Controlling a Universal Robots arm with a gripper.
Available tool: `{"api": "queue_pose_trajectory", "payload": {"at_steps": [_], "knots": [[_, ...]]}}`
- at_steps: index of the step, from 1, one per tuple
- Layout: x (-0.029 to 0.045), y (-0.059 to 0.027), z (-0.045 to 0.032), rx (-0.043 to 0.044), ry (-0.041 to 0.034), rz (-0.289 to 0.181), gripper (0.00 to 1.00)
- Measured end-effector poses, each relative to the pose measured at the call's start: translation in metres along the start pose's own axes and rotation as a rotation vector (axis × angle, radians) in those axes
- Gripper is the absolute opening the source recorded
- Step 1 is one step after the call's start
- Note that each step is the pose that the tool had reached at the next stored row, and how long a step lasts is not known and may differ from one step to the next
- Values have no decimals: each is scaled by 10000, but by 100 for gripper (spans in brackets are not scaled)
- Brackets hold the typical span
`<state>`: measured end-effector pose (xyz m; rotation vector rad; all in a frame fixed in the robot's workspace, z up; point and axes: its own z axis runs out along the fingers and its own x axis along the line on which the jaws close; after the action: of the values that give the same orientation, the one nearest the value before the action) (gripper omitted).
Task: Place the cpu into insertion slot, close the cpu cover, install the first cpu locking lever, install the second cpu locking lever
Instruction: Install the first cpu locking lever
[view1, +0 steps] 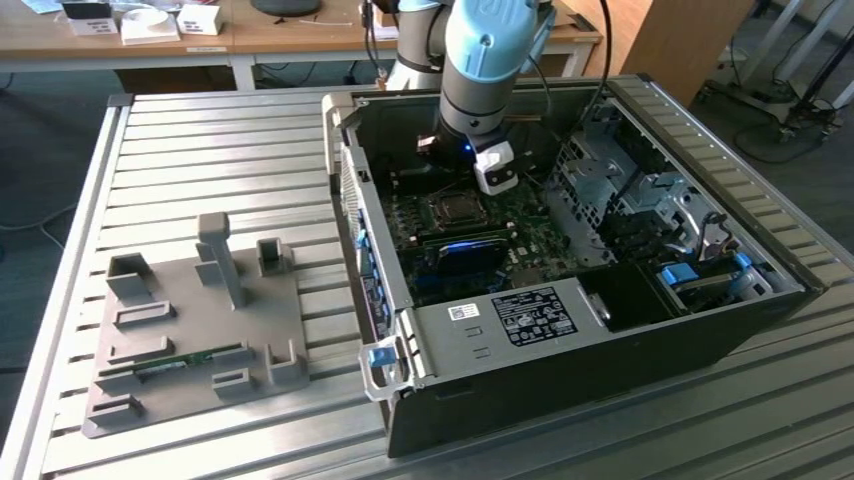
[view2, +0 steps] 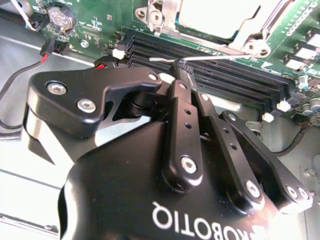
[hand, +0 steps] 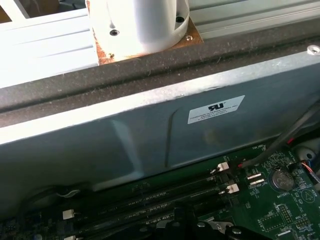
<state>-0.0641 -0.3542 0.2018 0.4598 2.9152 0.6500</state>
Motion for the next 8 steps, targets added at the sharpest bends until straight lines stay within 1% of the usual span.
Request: {"api": "queue_pose_trajectory", "payload": {"at_steps": [8], "knots": [[-2, -14, 9, -11, 3, 2, 11]]}}
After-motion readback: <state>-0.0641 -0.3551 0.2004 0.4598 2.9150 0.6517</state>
